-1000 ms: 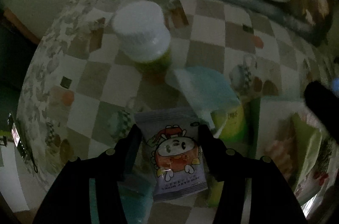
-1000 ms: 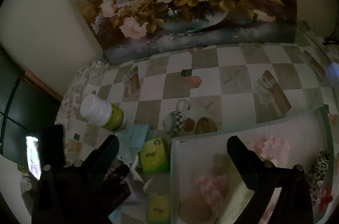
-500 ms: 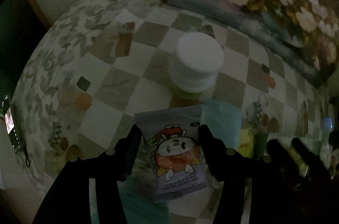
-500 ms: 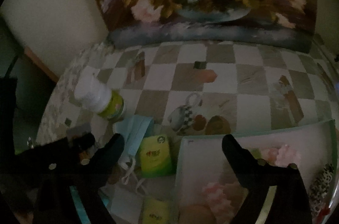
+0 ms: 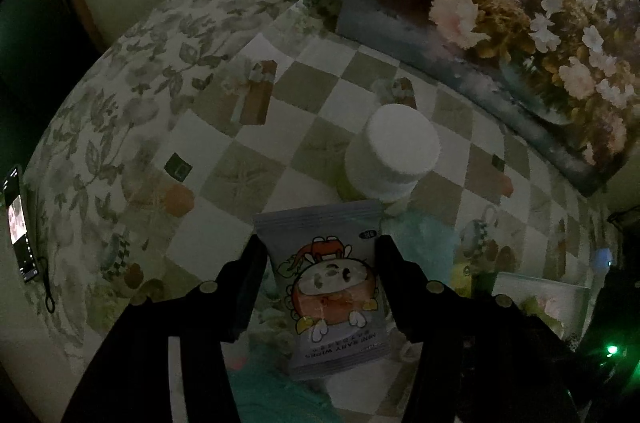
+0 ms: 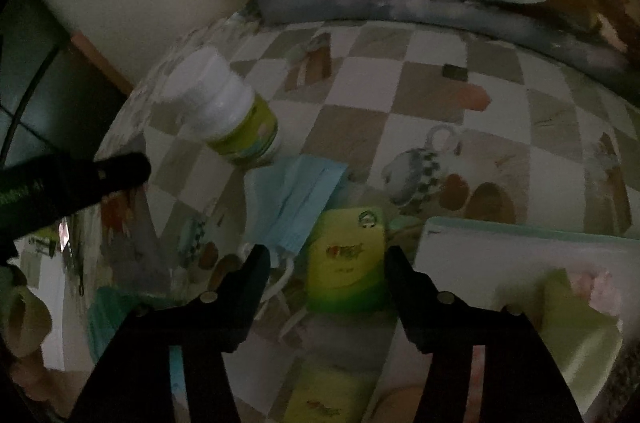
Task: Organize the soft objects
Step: 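Grasp the yellow-green tissue pack with the right tool while the left holds the packet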
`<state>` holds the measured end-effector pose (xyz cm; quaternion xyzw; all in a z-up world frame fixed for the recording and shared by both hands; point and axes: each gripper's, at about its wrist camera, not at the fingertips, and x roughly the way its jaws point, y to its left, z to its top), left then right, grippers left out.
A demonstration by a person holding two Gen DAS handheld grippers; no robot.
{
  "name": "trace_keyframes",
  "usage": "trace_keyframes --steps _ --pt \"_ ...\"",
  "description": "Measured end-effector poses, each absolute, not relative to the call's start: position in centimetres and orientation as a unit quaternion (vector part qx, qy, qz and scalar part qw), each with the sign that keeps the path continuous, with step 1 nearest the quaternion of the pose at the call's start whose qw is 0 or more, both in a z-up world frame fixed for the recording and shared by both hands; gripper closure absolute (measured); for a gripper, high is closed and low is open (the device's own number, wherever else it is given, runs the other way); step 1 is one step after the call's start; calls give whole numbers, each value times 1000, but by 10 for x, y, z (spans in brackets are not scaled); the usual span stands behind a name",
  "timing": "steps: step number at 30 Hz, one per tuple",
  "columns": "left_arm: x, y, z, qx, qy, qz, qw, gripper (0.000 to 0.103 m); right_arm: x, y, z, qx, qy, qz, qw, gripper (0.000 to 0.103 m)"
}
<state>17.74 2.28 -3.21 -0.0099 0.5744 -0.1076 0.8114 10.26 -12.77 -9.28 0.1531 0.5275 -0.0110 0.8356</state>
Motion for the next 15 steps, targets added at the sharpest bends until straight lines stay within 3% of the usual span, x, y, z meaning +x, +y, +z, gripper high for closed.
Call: trace_keyframes --steps 15 --pt "180 33 -30 -25 572 -108 813 45 109 -123 -96 146 523 -19 839 41"
